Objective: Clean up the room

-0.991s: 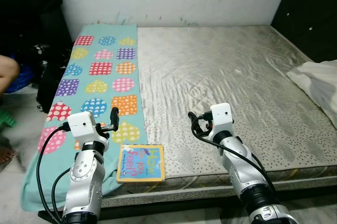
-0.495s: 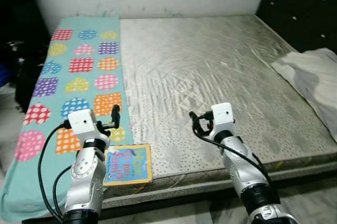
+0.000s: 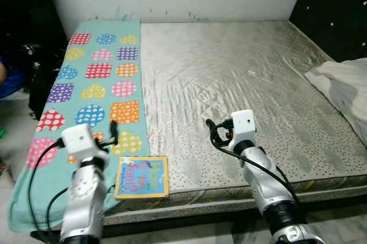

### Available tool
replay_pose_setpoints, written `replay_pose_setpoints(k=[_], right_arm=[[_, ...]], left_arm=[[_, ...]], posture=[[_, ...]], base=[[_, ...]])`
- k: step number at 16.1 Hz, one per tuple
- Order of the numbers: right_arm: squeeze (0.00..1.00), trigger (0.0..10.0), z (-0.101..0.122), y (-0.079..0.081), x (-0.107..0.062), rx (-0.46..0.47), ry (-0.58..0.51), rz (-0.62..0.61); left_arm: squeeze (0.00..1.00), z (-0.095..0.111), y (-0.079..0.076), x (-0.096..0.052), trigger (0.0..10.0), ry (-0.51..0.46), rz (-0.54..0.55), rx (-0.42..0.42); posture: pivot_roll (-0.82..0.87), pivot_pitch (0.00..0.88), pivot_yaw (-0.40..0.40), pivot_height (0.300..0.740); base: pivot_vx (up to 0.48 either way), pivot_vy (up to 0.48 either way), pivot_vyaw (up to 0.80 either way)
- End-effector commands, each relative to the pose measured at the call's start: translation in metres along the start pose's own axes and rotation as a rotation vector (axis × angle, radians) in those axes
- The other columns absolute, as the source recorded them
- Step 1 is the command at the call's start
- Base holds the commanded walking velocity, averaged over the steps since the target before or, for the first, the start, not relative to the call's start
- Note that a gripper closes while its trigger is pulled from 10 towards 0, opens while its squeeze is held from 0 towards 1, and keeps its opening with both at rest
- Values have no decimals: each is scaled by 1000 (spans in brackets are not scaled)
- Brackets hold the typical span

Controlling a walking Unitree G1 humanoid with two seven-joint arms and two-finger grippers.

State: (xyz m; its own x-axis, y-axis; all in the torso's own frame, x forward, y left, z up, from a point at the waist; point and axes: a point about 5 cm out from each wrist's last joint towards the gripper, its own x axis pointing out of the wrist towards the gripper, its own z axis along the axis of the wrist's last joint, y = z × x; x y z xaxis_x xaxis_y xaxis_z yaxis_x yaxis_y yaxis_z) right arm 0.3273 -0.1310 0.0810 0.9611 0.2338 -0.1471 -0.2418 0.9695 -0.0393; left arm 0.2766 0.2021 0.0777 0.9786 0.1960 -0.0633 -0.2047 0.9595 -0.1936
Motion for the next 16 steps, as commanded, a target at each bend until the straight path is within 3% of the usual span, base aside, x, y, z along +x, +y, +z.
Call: replay_pose_setpoints(k=[1, 5, 7, 16], right_arm=[[0, 10000, -3, -6, -4, 15, 12, -16], [0, 10000, -8, -10, -15, 5, 25, -16], [0, 10000, -9, -8, -18, 11, 43, -6], [0, 10000, -9, -4, -21, 26, 73, 13]], left_arm=[[0, 2, 3, -1, 10000, 0, 7, 2], [0, 4, 16, -11, 10000, 8, 30, 12], [0, 6, 15, -13, 10000, 8, -1, 9], [0, 8, 10, -19, 10000, 26, -26, 0]], posture=[[-100, 77, -9, 740], [-102, 120, -6, 740], [-98, 135, -7, 740], [-96, 164, -10, 740]], base=[[0, 0, 0], [0, 0, 0], [0, 0, 0], [324, 0, 0]])
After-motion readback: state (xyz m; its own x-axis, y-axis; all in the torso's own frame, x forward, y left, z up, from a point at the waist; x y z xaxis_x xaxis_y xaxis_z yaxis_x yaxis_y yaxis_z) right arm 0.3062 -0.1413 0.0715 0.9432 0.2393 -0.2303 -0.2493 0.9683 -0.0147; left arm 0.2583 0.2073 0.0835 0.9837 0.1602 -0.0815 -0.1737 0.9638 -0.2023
